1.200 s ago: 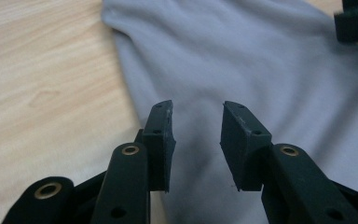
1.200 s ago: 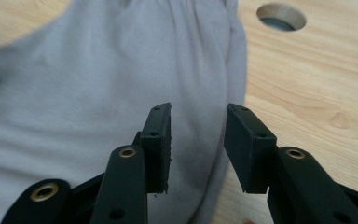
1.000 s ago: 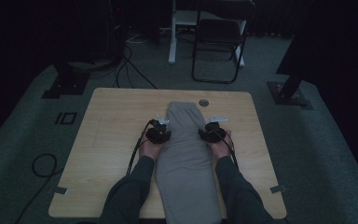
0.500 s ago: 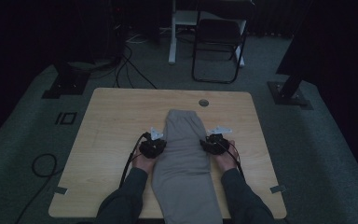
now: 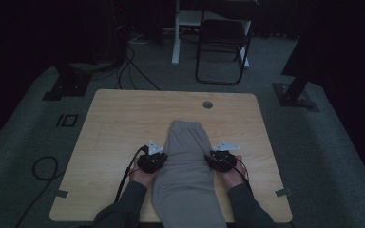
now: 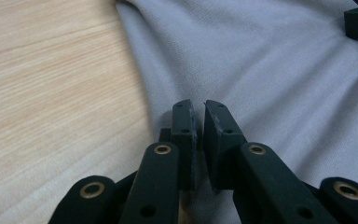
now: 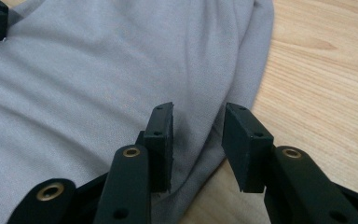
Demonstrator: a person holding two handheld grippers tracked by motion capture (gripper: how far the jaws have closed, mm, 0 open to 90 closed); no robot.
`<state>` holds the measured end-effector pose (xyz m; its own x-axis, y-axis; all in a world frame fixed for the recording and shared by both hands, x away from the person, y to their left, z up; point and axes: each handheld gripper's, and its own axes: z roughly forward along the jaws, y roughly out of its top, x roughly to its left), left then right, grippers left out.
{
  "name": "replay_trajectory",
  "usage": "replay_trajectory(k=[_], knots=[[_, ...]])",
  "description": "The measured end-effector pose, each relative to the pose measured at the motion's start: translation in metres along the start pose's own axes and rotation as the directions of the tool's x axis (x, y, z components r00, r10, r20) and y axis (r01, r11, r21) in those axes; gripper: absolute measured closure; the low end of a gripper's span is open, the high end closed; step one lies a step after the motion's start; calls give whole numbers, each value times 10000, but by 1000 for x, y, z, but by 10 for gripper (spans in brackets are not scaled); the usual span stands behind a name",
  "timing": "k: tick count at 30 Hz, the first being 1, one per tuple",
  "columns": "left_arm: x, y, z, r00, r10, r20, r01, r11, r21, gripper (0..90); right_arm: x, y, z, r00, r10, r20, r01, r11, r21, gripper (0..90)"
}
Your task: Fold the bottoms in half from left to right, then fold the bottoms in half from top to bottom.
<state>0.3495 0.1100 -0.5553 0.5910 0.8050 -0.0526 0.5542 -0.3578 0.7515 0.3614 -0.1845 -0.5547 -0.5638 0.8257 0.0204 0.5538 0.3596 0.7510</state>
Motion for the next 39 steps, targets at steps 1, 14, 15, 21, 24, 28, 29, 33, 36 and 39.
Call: replay_trajectory(k=[1,14,15,21,24,28,29,33,36,39], knots=[[-1,-1,0,10000,-5,-14,5,10000,-16,824,1,-1,0,10000,8,-6,-8,10000,-13,640],[2,11,4,9995,-215,222,213,9998,59,591,3,-1,-2,10000,-1,-86,1,10000,10,639],[4,14,5,9995,-270,140,271,9996,-34,580,3,-1,-2,10000,-3,-82,3,10000,7,639],[20,35,29,9949,-921,-403,920,9958,-41,522,3,-1,-1,10000,-25,-54,24,10000,-16,640],[22,44,41,9938,-934,-599,942,9955,105,503,3,-1,-1,10000,-35,-65,35,10000,-36,640],[26,55,54,9928,-864,-831,880,9960,159,497,3,-1,0,10000,-59,-78,58,10000,-56,641],[28,57,57,9923,-854,-896,880,9958,246,496,3,-1,0,10000,-62,-70,61,10000,-50,641],[29,58,60,9937,-562,-965,580,9982,157,592,3,-1,0,10000,-40,-52,40,10000,-22,640],[28,58,60,9961,-430,-771,445,9989,177,712,3,2,0,9999,-6,-118,7,9999,106,601],[27,58,60,9972,-347,-656,360,9992,187,783,-1,8,1,9999,67,-96,-67,10000,51,533]])
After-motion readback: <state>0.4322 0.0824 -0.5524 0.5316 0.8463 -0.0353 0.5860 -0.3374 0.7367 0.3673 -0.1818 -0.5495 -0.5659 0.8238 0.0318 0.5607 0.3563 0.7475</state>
